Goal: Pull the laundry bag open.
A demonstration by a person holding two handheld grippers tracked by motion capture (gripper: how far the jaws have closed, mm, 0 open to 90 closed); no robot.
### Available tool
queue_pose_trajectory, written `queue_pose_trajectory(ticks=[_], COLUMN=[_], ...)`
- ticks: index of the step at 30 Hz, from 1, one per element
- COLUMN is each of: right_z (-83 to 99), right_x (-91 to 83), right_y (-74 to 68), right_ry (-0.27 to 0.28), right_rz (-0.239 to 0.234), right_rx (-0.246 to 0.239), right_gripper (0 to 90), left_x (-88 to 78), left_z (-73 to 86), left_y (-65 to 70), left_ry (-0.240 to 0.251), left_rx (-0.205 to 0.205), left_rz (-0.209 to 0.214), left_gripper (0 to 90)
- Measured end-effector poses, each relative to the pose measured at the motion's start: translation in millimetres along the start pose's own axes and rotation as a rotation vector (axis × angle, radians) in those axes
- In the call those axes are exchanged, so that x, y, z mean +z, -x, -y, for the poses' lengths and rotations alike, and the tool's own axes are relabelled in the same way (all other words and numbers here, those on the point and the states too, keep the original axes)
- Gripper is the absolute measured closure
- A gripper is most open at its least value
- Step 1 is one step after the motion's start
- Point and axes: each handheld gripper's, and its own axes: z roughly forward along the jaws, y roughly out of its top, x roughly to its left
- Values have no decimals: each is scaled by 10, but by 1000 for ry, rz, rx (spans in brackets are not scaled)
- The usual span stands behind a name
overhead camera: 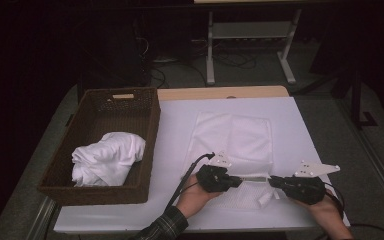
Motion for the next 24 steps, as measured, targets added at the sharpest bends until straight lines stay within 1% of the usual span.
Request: queue_pose_trajectory(ticks=[5,6,10,14,16,17,21,24], right_z=[-8,-5,-1,-8,-6,-4,-3,-5], right_x=[8,8,0,15,16,14,14,20], right_y=[-10,-9,-2,-14,-11,-7,-5,-10], right_ry=[0,-3,0,-1,-5,3,1,0], right_rz=[0,8,7,3,6,0,6,1], right_rx=[-3,-5,4,-2,-1,6,5,5], right_gripper=[840,841,840,840,841,841,841,841], left_x=[-13,-30,-74,-86,-103,-114,-161,-185], left_z=[5,8,26,37,42,42,57,75], left_y=[7,-2,-24,-20,-24,-23,-27,-26], left_ry=[0,-3,-2,-9,-5,-6,-9,-12], left_rx=[2,2,-5,1,-6,-6,-9,-12], left_rz=[0,-4,-5,-7,-10,-13,-22,-23], left_gripper=[863,863,863,863,863,863,863,863])
